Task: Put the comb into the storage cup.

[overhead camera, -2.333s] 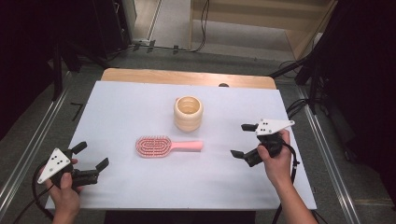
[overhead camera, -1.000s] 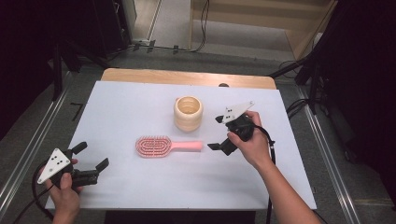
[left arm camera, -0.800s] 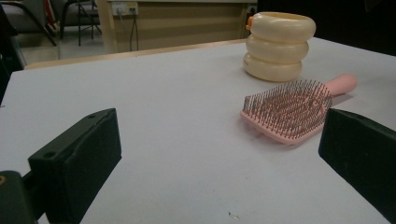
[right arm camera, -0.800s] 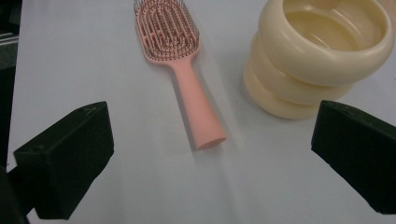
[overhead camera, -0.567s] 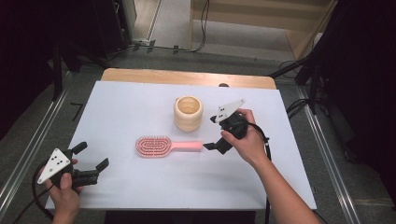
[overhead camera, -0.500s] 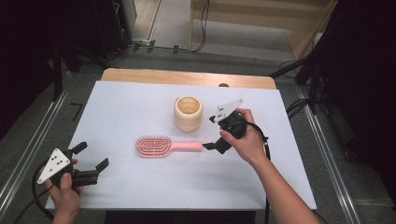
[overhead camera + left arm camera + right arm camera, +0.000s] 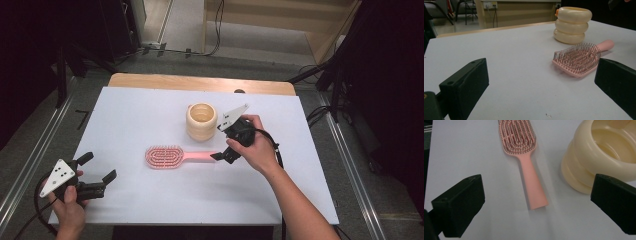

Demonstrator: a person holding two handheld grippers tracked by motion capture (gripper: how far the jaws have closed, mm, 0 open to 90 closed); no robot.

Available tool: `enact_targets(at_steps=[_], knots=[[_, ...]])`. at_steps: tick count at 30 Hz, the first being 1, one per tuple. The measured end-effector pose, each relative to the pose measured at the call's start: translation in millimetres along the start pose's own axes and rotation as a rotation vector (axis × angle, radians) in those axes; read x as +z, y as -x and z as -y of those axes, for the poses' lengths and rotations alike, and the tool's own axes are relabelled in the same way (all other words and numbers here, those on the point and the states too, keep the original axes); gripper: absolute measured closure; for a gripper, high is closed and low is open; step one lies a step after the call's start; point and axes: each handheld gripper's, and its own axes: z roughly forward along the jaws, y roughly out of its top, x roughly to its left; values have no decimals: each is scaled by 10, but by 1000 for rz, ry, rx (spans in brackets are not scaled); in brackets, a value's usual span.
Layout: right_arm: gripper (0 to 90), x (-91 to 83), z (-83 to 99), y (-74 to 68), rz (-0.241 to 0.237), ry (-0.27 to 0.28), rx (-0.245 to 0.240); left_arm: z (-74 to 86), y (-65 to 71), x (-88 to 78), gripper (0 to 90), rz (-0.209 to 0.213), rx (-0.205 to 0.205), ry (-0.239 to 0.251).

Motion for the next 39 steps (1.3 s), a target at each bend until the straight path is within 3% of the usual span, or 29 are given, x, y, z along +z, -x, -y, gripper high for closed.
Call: enact_targets(at_steps=[39], knots=[[0, 418, -268, -51, -41, -126, -78, 2, 10, -5, 0, 0, 2, 1]])
